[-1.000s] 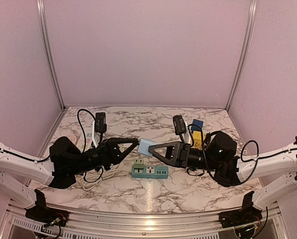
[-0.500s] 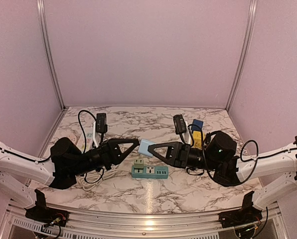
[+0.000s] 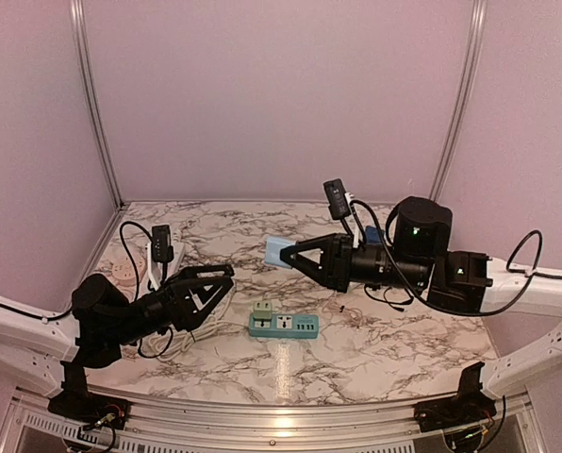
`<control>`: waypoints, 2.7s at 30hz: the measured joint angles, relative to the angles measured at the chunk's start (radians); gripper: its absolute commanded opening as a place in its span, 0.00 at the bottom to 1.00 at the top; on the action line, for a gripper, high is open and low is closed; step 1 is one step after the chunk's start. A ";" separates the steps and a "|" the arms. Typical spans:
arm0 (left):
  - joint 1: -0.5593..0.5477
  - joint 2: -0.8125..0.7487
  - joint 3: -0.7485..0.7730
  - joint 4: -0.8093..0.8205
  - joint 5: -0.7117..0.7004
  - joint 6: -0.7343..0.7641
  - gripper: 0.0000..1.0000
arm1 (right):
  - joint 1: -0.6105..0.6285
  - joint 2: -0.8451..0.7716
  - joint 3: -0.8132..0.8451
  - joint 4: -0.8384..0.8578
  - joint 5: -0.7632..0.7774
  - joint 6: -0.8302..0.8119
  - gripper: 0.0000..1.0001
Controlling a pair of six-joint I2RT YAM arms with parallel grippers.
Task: Insert the plug
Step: Pass from the left arm to the right, then insert the plug into the socket slot.
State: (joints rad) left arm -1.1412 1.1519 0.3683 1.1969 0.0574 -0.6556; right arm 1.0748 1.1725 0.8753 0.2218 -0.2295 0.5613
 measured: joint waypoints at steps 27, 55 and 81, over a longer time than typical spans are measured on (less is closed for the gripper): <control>0.000 -0.262 -0.095 -0.397 -0.238 0.014 0.99 | -0.003 0.544 0.600 -1.112 0.332 -0.855 0.00; 0.000 -0.321 -0.175 -0.410 -0.274 0.013 0.99 | -0.003 0.840 0.799 -1.180 0.468 -1.087 0.00; 0.000 -0.303 -0.175 -0.394 -0.275 0.001 0.99 | 0.007 0.824 0.756 -1.183 0.436 -1.090 0.00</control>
State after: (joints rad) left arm -1.1412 0.8494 0.1932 0.8028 -0.2180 -0.6548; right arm 1.0817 1.9965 1.6314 -0.9607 0.2066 -0.5285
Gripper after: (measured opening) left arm 0.989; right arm 0.196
